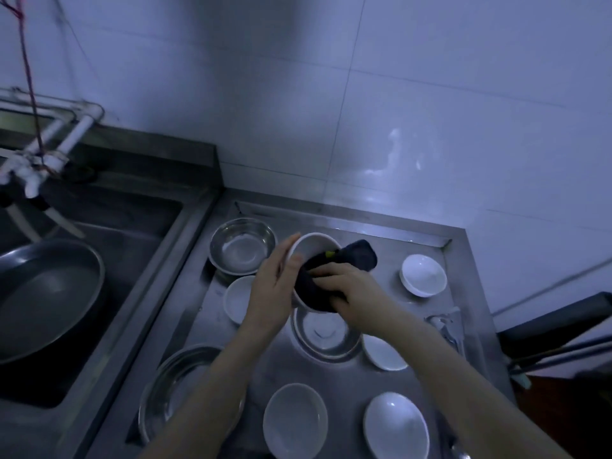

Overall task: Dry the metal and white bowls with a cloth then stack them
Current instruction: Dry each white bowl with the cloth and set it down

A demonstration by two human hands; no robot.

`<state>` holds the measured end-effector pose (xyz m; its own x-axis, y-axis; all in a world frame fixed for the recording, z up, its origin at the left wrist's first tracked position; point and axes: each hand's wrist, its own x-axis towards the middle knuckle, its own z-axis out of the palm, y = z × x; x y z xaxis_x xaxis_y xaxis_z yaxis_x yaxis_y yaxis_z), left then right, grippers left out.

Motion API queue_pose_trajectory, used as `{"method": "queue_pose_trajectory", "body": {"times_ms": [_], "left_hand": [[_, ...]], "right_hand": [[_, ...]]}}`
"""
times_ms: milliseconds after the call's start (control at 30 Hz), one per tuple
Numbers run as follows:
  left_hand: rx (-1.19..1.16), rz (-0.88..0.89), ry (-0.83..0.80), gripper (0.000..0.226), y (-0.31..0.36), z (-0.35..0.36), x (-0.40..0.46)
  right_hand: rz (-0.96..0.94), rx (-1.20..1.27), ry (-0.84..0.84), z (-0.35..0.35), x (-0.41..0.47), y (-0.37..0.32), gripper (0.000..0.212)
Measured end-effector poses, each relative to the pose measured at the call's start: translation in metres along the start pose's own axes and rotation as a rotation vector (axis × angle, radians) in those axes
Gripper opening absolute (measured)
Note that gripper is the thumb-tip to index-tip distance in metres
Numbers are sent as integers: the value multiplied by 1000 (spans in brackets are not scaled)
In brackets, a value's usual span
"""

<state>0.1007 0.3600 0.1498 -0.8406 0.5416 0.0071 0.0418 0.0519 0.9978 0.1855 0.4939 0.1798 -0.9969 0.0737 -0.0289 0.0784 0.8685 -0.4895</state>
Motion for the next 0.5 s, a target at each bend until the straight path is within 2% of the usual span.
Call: {"method": "queue_pose_trajectory", "body": {"times_ms": [67,133,233,300,433,500], "left_hand": [[-15,-20,-17,26,5,13,-8],[-42,-52,-8,32,8,33,-18],[-108,-95,92,28,14,70,-32],[-117,-100,114,31,15,92,-41],[-88,-94,157,37,16,134,-58],[-60,-61,199,35,19,150,-63]], "right_hand": [[-66,-59,-155,-27,-13,13,41],[-119,-156,-199,-44,-25,26,41],[-135,-367,-54,-50,-46,43,33],[-113,-405,92,-42,-61,56,31],[24,-336,330,-25,-74,70,36],[88,-163,417,-21,-77,74,34]]}}
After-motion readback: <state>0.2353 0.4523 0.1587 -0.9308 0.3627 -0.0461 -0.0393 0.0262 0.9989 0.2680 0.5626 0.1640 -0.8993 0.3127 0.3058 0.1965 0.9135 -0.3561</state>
